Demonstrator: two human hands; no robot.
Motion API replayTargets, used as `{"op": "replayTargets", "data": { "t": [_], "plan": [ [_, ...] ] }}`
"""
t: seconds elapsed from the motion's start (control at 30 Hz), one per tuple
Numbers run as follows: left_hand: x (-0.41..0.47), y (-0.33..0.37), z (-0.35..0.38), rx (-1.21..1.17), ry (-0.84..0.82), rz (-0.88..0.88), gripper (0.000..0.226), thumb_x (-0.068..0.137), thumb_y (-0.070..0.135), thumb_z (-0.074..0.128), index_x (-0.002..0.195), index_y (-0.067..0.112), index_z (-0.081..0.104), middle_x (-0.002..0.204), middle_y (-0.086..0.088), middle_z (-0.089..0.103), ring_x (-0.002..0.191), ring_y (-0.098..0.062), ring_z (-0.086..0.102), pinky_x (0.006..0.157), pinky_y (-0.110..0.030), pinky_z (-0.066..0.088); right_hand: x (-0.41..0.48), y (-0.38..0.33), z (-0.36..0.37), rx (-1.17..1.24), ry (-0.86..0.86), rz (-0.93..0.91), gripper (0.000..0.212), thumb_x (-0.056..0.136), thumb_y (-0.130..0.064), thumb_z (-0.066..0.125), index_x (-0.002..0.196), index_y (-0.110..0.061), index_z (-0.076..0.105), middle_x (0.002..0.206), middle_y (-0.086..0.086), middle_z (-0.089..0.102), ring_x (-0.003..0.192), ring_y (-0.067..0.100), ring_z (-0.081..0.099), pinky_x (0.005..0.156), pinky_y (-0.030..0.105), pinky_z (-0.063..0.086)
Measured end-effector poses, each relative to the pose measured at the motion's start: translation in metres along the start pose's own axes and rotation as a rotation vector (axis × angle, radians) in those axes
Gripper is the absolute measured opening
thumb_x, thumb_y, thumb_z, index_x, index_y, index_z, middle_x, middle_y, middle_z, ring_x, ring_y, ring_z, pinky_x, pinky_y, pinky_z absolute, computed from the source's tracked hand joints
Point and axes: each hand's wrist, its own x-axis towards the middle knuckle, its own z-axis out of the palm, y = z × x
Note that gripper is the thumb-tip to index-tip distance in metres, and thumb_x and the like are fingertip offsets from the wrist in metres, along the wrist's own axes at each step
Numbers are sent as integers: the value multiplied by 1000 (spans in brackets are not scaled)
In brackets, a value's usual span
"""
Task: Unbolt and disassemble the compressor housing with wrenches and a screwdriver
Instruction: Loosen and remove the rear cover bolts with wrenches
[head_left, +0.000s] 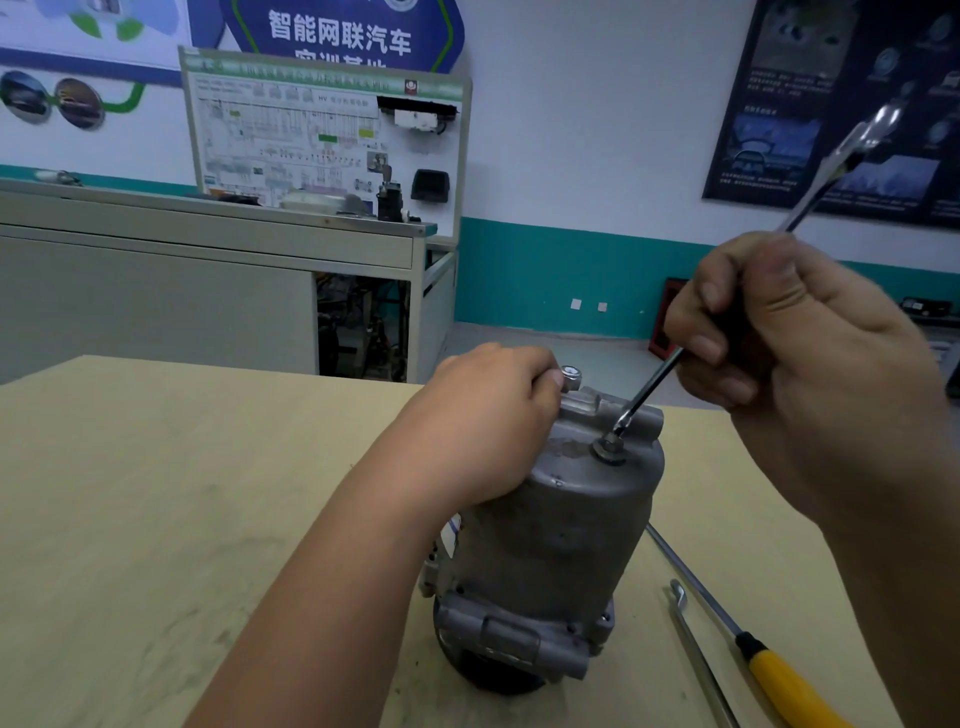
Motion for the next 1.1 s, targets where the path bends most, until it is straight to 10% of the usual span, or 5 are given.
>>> {"op": "replayTargets", "data": {
  "t": [0.73,1.1],
  "plan": [
    [-1,1,-1,10,-4,4,32,101,34,31,115,25,58,113,-2,58,106,-22,50,92,-42,43,0,-3,10,-44,-66,29,48,87,-57,26,67,-16,42,51,-9,37,46,6,31,42,18,30],
    [-1,1,-1,14,6,-4,32,101,35,31,112,26,59,113,-2,58,108,-23,50,91,-42,43,-2,-9,10,-347,131,-18,24,79,-34,47,96,-21,55,71,1,67,34,11,49,37,23,45]
  ]
}}
